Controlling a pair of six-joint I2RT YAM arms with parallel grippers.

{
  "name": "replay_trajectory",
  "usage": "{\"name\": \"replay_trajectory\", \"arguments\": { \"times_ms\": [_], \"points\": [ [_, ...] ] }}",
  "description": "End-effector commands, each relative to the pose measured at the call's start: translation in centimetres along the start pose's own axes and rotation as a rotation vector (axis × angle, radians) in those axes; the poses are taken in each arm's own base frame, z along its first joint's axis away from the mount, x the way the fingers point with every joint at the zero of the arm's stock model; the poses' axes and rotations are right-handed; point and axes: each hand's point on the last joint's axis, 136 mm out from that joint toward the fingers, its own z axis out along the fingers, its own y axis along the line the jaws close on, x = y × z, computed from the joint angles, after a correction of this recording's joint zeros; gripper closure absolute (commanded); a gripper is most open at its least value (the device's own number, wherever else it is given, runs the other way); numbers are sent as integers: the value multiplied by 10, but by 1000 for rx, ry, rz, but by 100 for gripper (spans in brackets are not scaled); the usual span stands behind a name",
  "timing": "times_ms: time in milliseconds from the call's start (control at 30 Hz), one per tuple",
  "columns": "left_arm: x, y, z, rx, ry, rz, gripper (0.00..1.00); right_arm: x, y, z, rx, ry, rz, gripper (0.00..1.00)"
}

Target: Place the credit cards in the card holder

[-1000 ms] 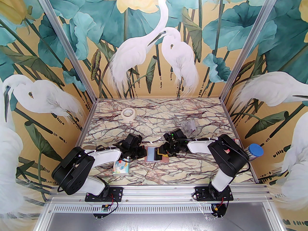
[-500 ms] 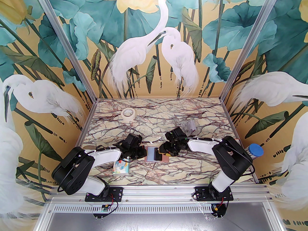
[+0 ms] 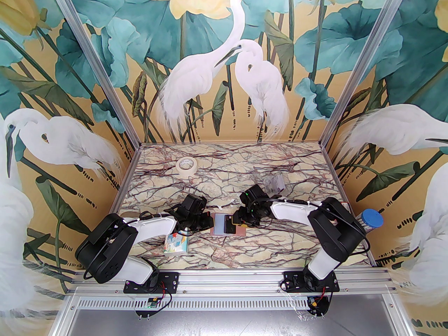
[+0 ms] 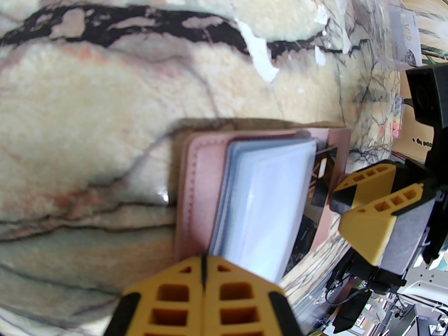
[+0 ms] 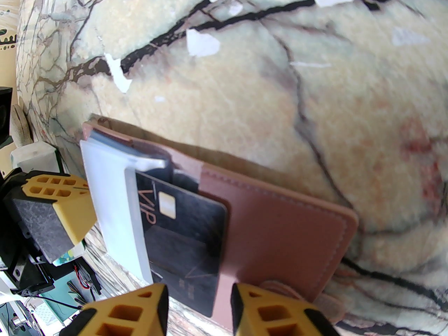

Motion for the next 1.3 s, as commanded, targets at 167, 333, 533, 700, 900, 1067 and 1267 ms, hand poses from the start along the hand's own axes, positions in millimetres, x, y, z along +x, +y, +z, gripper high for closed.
{"name": "replay_trajectory", "arguments": {
  "times_ms": [167,333,533,700,900,1067,1267],
  "points": [
    [12,21,10,-81,45,-7,100,-2,-4,8,43,16,9,65],
    [12,22,10,-82,48,-7,100,-2,-2,9,44,22,4,66],
    [12,22,11,-82,50,-6,100,-2,-1,12,47,30,2,68],
    [12,22,10,-81,49,-6,100,-1,1,14,47,38,-3,69],
    [12,22,11,-81,50,-7,100,-1,5,18,41,46,-11,69],
    [13,22,11,-80,50,-7,100,-1,11,19,24,46,-18,69],
    [13,23,12,-80,50,-10,100,-1,16,22,15,49,-26,69]
  ]
}}
